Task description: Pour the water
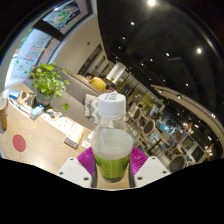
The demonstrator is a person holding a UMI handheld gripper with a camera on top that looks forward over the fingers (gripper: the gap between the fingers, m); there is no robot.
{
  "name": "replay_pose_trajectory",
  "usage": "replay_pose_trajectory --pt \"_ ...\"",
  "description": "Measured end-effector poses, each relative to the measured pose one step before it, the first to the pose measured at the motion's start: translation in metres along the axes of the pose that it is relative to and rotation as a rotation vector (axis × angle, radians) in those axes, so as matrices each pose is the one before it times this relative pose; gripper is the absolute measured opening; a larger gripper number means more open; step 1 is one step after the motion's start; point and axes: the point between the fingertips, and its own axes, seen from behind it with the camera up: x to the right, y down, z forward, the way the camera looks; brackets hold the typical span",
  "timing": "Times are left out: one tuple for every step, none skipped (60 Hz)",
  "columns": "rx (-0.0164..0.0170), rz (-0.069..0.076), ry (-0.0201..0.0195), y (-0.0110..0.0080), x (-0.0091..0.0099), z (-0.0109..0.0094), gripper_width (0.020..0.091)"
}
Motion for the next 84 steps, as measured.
replay_pose_trajectory --pt "0.01104 -0.0317 0.0081 -0.0123 -0.00555 -0.00299 0.0425" --pt "0.01267 -0.0317 0.00491 -0.00945 -0.0027 -0.00207 0.0424" --pt "0.00927 -0.0366 0.00847 -0.01248 -0.00559 -0.00241 0.0424" --pt "0.00765 -0.039 0.01043 -0.01347 -0.00582 -0.0039 0.0423" --pt "0.01008 -0.0373 0.00777 -0.01247 -0.00568 -0.00239 0.0423" --pt "0.01006 -0.0365 0.00731 -0.01233 -0.00585 -0.00272 0.0424" --pt "0.00922 -0.0357 0.00608 -0.01219 -0.00607 -0.00241 0.0425" --pt "0.00682 -0.0363 0.00554 -0.01162 -0.00599 -0.00247 0.0423" --pt "0.00582 -0.0366 0.00441 -0.01156 -0.00637 -0.00222 0.0423" --pt "0.00872 -0.0356 0.00337 -0.01027 -0.00715 -0.00108 0.0423" --pt "0.00652 -0.036 0.00321 -0.01199 -0.00484 -0.00344 0.0422" --pt "0.00756 -0.0363 0.00372 -0.01199 -0.00615 -0.00236 0.0422" --pt "0.00859 -0.0371 0.00417 -0.01212 -0.00607 -0.00202 0.0422" --pt "0.00865 -0.0396 0.00353 -0.0121 -0.00632 -0.00181 0.0422" --pt "0.00955 -0.0421 0.00197 -0.01188 -0.00619 -0.0021 0.0423" --pt "0.01093 -0.0436 0.00135 -0.01214 -0.00631 -0.00148 0.0423" --pt "0.011 -0.0423 0.00234 -0.01203 -0.00608 -0.00171 0.0422" --pt "0.01077 -0.0414 0.0038 -0.01158 -0.00518 -0.00155 0.0422" --pt "0.01386 -0.0376 0.00467 -0.01055 -0.00737 -0.00088 0.0423" --pt "0.01218 -0.0397 0.0009 -0.01193 -0.00481 -0.00187 0.0423" --pt "0.01326 -0.0419 -0.00096 -0.01181 -0.00587 -0.00138 0.0422" --pt "0.01231 -0.041 -0.00289 -0.01128 -0.00582 -0.00123 0.0422" --pt "0.01015 -0.0392 -0.00332 -0.01074 -0.00587 -0.00079 0.0421" --pt "0.00698 -0.0386 -0.00342 -0.00985 -0.0058 -0.00036 0.0421" --pt "0.0062 -0.0367 -0.00303 -0.00928 -0.00549 -0.00051 0.042" --pt "0.00752 -0.035 -0.00364 -0.00938 -0.00588 -0.00018 0.0421" --pt "0.0081 -0.0361 -0.00574 -0.00901 -0.00601 0.00043 0.0421" --pt "0.00701 -0.038 -0.00486 -0.00745 -0.00992 0.00414 0.0422" --pt "0.00111 -0.0373 -0.00739 -0.00738 -0.00503 0.00097 0.0421" --pt "0.00471 -0.0299 -0.00441 -0.00714 -0.00285 -0.00076 0.0423" --pt "0.00399 -0.031 -0.00238 -0.00642 -0.00377 0.00083 0.0423" --pt "0.00041 -0.0355 -0.00211 -0.00475 -0.00389 0.00129 0.0421" --pt "-0.00484 -0.0413 -0.00205 -0.00316 -0.0033 0.00137 0.0422" --pt "-0.00447 -0.0432 -0.00142 -0.00318 -0.00267 0.00102 0.0421" --pt "-0.00399 -0.0402 -0.00102 -0.00337 -0.00227 0.00106 0.0421" --pt "-0.00299 -0.0357 -0.00059 -0.0034 -0.00207 0.00115 0.0421" --pt "0.00082 -0.029 -0.00069 -0.00205 -0.00535 0.00385 0.0421" --pt "-0.00276 -0.0227 -0.0059 -0.00347 -0.00074 -0.00121 0.042" --pt "-0.00169 -0.0216 -0.00351 -0.00251 -0.00118 0.00018 0.042" --pt "-0.00043 -0.0178 -0.00361 -0.00186 -0.00104 0.00033 0.042" --pt "-0.00217 -0.0172 -0.00397 -0.00087 -0.0014 0.00063 0.042" --pt "-0.00334 -0.0157 -0.0033 -0.00038 -0.00092 0.00072 0.0421" --pt "-0.00256 -0.0122 -0.00309 -0.00076 -0.00121 0.00064 0.042" --pt "0.00187 -0.0082 -0.00306 0.00006 -0.00422 0.0027 0.0421" --pt "0.00094 -0.0024 -0.00694 -0.00147 0.00057 -0.00022 0.0421" --pt "-0.0007 -0.0025 -0.00411 -0.00002 -0.0003 -0.00054 0.042" --pt "-0.00066 -0.0007 -0.00362 0.00001 -0.00007 -0.00028 0.042" --pt "0.00164 0.0021 -0.00219 -0.00019 0.00009 -0.00055 0.0421" --pt "0.00388 0.0056 -0.00114 -0.00034 0.00084 -0.0004 0.0421" --pt "0.00256 0.008 -0.00041 0.00048 0.0012 -0.00062 0.0421" --pt "-0.00026 0.0104 -0.00042 0.00135 0.00137 -0.00088 0.0421" --pt "-0.0015 0.0124 0.00111 0.00129 0.00059 0.00022 0.0421" --pt "0.00279 0.019 0.00131 0.00033 0.0013 -0.00166 0.0423" --pt "0.00652 0.026 -0.00049 0.00021 0.00176 -0.00124 0.0422" --pt "0.00479 0.0294 -0.00216 0.00103 0.0016 -0.00115 0.0422" --pt "0.00016 0.0325 -0.00481 0.00277 0.00087 -0.00114 0.0422" --pt "-0.00103 0.0329 -0.01144 0.00344 0.00432 -0.00186 0.0422" --pt "-0.00136 0.0398 -0.00769 0.00283 0.0011 -0.00183 0.0421" --pt "0.0015 0.0448 -0.00804 0.00177 0.00115 -0.00119 0.0421" --pt "0.00278 0.0473 -0.00847 0.00204 0.00162 -0.00155 0.0422" --pt "0.00199 0.0501 -0.00803 0.00215 0.00217 -0.00185 0.0422" --pt "0.00044 0.0518 -0.00721 0.00257 0.00239 -0.00171 0.0422" --pt "-0.00091 0.0525 -0.00705 0.00294 0.00238 -0.00198 0.0421" --pt "-0.00041 0.0524 -0.00795 0.00246 0.00254 -0.00144 0.0421" --pt "-0.00047 0.0445 0.0016 0.00015 0.00213 -0.00454 0.0422" --pt "0.0082 0.0582 -0.01497 0.00216 0.00177 -0.0008 0.0423" --pt "0.00662 0.0551 -0.01138 0.00148 0.00202 -0.00158 0.0424" --pt "0.00546 0.0532 -0.01068 0.00141 0.00153 -0.00145 0.0423" --pt "0.00442 0.0484 -0.0126 0.00154 0.00113 -0.00145 0.0425" --pt "0.00777 0.049 -0.01293 0.00064 0.00077 -0.0016 0.043" --pt "0.01061 0.0468 -0.01755 0.00009 -0.00082 -0.00082 0.0432" --pt "0.01284 0.0481 -0.01757 -0.0004 -0.00096 -0.00116 0.043" --pt "0.01332 0.0501 -0.01576 -0.00028 -0.0009 -0.00098 0.043" --pt "0.01084 0.0513 -0.01363 0.00054 -0.0008 -0.00072 0.0431" --pt "0.00649 0.0515 -0.01272 0.00135 -0.00094 -0.00033 0.0431" --pt "0.00282 0.0518 -0.01275 0.00212 -0.00128 -0.00018 0.043" --pt "-0.00013 0.052 -0.00817 0.00176 -0.00467 0.00058 0.0431" --pt "0.0006 0.0507 -0.01433 0.00425 -0.00035 0.00118 0.0429" --pt "-0.00252 0.048 -0.01205 0.00401 -0.00125 0.00108 0.0429" --pt "-0.00253 0.0443 -0.00861 0.0033 -0.00437 0.0004 0.043" --pt "-0.00218 0.0449 -0.01499 0.00428 -0.00221 0.00156 0.0431" --pt "-0.00139 0.0464 -0.01543 0.00436 -0.00257 0.00189 0.0431" --pt "-0.0019 0.0459 -0.01453 0.00445 -0.00228 0.00233 0.0431" --pt "-0.00173 0.0431 -0.01424 0.00487 -0.00288 0.00308 0.043"
